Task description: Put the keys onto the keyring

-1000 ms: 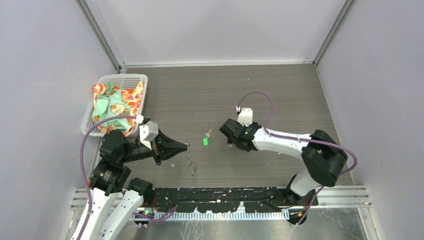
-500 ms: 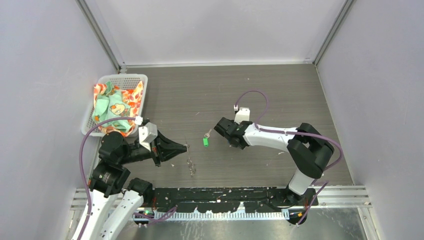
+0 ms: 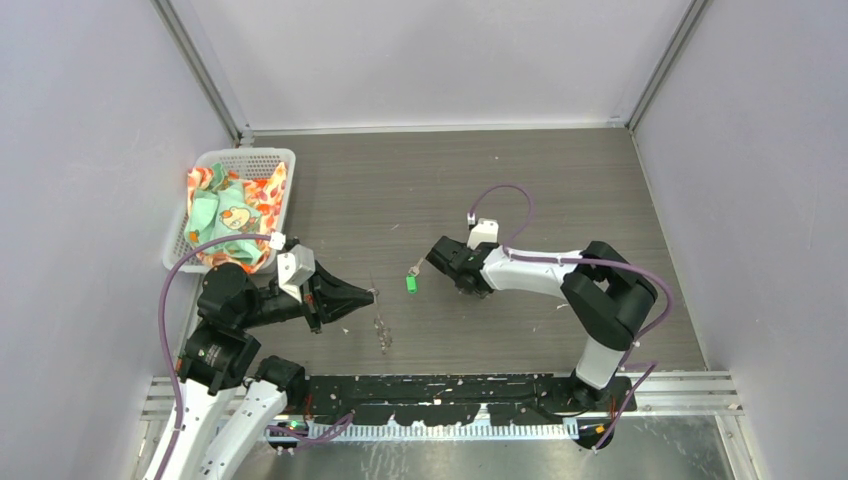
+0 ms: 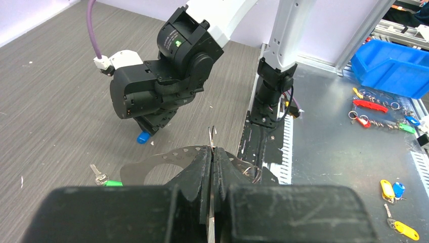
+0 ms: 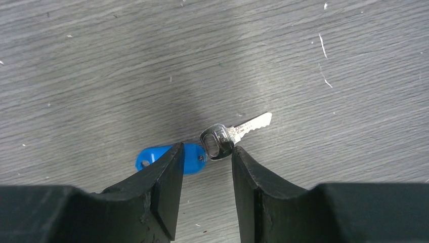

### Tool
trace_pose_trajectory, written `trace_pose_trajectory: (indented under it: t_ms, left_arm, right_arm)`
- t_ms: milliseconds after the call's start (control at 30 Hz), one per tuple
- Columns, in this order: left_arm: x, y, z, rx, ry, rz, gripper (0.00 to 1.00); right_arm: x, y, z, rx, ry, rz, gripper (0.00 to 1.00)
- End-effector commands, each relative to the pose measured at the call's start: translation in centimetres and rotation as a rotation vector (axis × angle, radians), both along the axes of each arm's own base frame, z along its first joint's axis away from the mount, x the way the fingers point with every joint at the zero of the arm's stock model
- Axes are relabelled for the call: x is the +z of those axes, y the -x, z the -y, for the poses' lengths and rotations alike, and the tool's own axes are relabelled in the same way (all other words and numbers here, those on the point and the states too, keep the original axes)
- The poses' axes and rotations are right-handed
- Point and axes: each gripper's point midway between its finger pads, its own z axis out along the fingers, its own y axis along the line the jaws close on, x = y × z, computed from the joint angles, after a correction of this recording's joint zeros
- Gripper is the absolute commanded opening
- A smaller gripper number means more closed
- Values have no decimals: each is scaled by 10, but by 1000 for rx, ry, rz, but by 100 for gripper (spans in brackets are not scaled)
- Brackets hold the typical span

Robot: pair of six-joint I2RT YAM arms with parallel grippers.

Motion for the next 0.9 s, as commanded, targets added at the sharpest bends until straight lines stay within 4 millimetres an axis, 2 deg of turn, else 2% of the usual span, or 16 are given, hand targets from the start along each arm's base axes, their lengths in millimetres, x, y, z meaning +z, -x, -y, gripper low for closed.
trace_pose_trajectory:
  t_ms: [0,167,400,867]
  left_arm:
    - [8,1,0,3,14,27,1]
    - [8,1,-1,4,15,25,1]
    - [8,2,-1,8,17,26,0]
    - [9,1,-1,6,17,23,1]
  right_arm:
    - [3,-11,-9,-40,-49,32,45]
    - [-1,-13,-1,-65,-53,30,44]
    - [1,-12,1,-69,-65,30,31]
    - [12,-10,6,-68,-69,48,20]
